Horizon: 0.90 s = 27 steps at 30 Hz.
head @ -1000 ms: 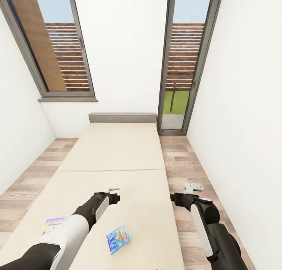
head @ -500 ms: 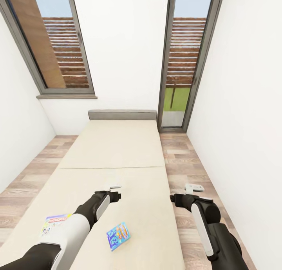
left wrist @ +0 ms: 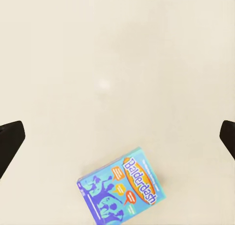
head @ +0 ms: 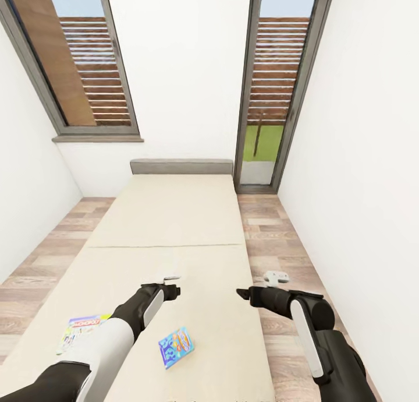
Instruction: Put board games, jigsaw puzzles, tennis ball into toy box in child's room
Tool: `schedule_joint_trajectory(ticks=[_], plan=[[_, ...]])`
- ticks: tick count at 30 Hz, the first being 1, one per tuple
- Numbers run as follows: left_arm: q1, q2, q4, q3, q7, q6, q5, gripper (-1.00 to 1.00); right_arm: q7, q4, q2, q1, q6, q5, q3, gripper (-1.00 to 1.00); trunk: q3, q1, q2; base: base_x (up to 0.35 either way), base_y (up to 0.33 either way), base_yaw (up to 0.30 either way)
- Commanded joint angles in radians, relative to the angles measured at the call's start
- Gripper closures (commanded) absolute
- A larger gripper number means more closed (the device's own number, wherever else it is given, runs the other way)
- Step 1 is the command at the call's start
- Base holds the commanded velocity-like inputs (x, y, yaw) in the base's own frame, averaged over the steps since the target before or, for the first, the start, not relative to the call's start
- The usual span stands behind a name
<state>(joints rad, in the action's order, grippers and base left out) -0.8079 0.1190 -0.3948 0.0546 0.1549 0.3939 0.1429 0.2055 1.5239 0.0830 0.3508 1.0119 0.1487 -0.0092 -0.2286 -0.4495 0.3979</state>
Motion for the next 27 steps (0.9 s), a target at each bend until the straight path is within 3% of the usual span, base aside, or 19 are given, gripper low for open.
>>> schedule_joint_trajectory(ticks=[1,3,7,16,27], plan=[[0.000,-0.001,-0.002,0.006,0.008,0.005,0.010,-1.00,0.081,0.007,-0.007,0.001,0.013,0.005,-0.010,-1.00,-0.004,-0.001,0.002,0.000,0.000,0.000],[0.000,-0.001,-0.002,0.005,0.008,0.005,0.010,-1.00,0.190,0.012,-0.021,0.002,0.018,0.005,-0.023,-1.00,-0.007,-0.001,0.002,0.000,0.000,0.000],[0.000,-0.001,-0.002,0.005,0.008,0.005,0.011,-1.00,0.316,0.016,-0.043,0.001,0.019,0.005,-0.044,-1.00,-0.014,-0.001,0.002,0.000,0.000,0.000],[0.000,-0.001,-0.003,0.005,0.008,0.005,0.011,-1.00,0.367,0.018,-0.052,-0.001,0.022,0.006,-0.092,-1.00,-0.028,-0.001,0.002,0.000,0.000,0.000],[0.000,-0.001,-0.005,0.006,0.008,0.005,0.011,-1.00,0.371,0.017,-0.052,-0.001,0.021,0.005,-0.102,-1.00,-0.046,-0.001,0.002,0.000,0.000,0.000]])
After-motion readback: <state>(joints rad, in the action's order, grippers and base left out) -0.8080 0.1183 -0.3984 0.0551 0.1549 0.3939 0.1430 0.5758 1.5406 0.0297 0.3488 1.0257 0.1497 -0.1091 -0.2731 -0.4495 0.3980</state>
